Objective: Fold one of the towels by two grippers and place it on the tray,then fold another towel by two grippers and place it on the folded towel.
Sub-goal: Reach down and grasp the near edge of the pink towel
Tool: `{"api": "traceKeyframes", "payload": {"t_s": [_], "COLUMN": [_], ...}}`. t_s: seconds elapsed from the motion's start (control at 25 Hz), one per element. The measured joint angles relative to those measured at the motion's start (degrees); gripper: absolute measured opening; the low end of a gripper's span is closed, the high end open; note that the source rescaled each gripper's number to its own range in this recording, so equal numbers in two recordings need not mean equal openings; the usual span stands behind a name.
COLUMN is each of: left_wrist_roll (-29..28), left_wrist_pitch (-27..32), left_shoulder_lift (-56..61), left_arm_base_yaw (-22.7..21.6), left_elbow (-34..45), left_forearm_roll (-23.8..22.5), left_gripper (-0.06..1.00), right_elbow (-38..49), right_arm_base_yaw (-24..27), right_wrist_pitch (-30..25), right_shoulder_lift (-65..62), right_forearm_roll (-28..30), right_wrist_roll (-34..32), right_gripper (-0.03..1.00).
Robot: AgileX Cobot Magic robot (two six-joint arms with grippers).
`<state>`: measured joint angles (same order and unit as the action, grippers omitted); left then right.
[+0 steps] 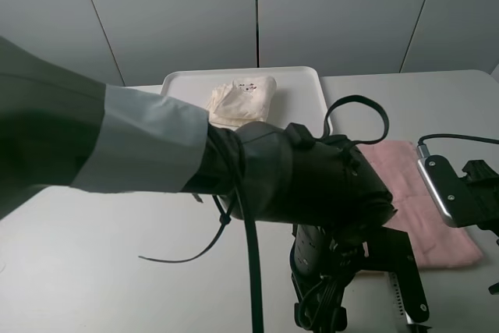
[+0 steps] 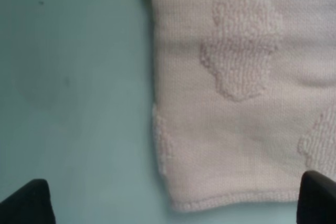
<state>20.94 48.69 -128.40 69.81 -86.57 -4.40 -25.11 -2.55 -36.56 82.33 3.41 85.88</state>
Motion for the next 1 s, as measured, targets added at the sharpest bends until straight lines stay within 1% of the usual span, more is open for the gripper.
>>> {"api": "traceKeyframes", "payload": {"t_s": [0.28, 0.56, 1.0], "left_wrist_roll": [0.0, 0.0, 0.0], "left_wrist_pitch": [0.0, 0.0, 0.4], "left_shoulder_lift": [-0.4, -0.4, -0.4], "left_arm_base_yaw": [0.0, 0.0, 0.0], "left_elbow": [0.0, 0.0, 0.0], "left_forearm_roll": [0.2, 0.6, 0.7], "left_gripper": [0.99, 0.99, 0.99], "right_elbow": [0.0, 0.0, 0.0], "right_arm_base_yaw": [0.0, 0.0, 0.0], "right_wrist_pitch": [0.4, 3.5, 5.5], "right_shoulder_lift": [2.3, 6.2, 10.6], "right_forearm_roll": [0.0, 0.0, 0.5], "right_wrist_roll": [0.0, 0.0, 0.0], "right_gripper": [1.00, 1.00, 1.00]}}
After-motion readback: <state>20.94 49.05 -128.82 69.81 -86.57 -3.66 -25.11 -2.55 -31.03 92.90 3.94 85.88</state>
